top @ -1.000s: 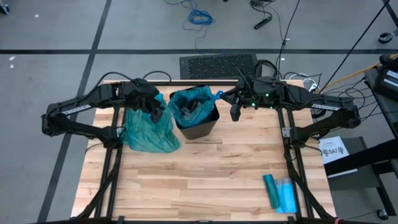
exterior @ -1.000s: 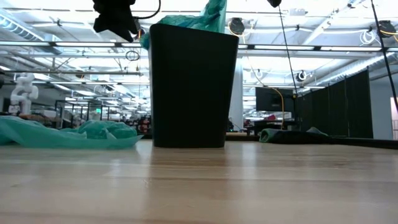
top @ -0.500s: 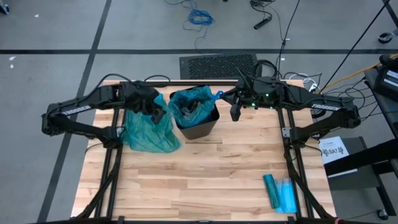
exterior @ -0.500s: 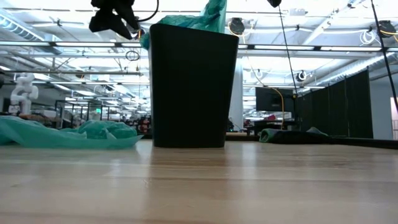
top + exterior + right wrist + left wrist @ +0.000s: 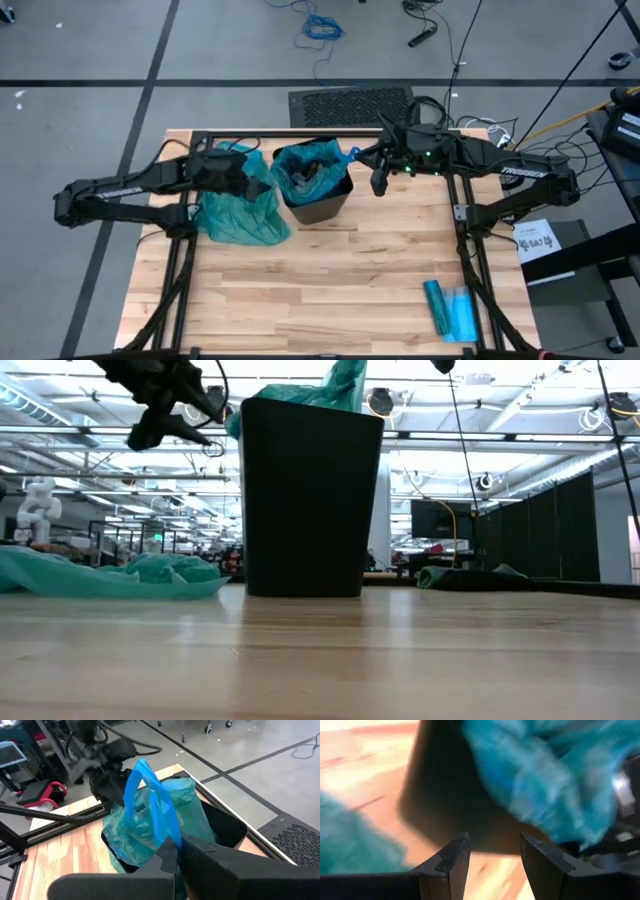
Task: Place trash/remove bag and relplace
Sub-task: Remove the trash bag from the trash bin
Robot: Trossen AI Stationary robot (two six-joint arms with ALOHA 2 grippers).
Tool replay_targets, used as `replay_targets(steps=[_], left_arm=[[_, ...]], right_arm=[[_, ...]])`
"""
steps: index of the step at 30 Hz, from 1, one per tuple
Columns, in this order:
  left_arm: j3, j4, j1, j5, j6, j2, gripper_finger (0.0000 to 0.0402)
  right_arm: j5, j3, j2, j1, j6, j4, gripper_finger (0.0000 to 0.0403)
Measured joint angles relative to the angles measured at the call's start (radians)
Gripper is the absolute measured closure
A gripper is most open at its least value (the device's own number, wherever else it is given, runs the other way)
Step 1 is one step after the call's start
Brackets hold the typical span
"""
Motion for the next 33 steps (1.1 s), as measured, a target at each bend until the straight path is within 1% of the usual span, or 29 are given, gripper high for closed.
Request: replay_targets(steps=[2, 5, 9, 12, 15, 21, 29, 31, 33], left_arm=[[-0.07, 0.124, 0.001, 0.006, -0.034, -0.049, 0.023], [-0.165, 0.261, 0.012, 0.006, -0.128, -0.112, 0.023], [-0.234, 0.427, 0.037, -0.017, -0.225, -0.154, 0.023], [-0.237, 0.46, 0.044, -0.031, -0.23, -0.167, 0.023], [-0.237, 0.459, 0.051, -0.029, -0.237, -0.16, 0.023], [-0.237, 0.473, 0.054, 0.016, -0.264, -0.114, 0.023], [-0.238, 0.614, 0.054, 0.019, -0.263, -0.068, 0.0231], [-0.238, 0.639, 0.054, 0.019, -0.264, -0.06, 0.0237], [-0.238, 0.654, 0.054, 0.019, -0.263, -0.056, 0.0253]], right_arm=[[0.0, 0.0, 0.0, 0.0, 0.0, -0.011, 0.0403], [0.0, 0.0, 0.0, 0.0, 0.0, -0.017, 0.0403], [0.0, 0.0, 0.0, 0.0, -0.001, -0.017, 0.0403], [0.0, 0.0, 0.0, 0.0, -0.007, -0.016, 0.0403], [0.0, 0.0, 0.0, 0.0, -0.013, -0.014, 0.0403], [0.0, 0.0, 0.0, 0.0, -0.016, -0.012, 0.0403], [0.0, 0.0, 0.0, 0.0, -0.015, -0.006, 0.0403], [0.0, 0.0, 0.0, 0.0, -0.007, -0.006, 0.0403], [0.0, 0.0, 0.0, 0.0, 0.004, -0.006, 0.0403]])
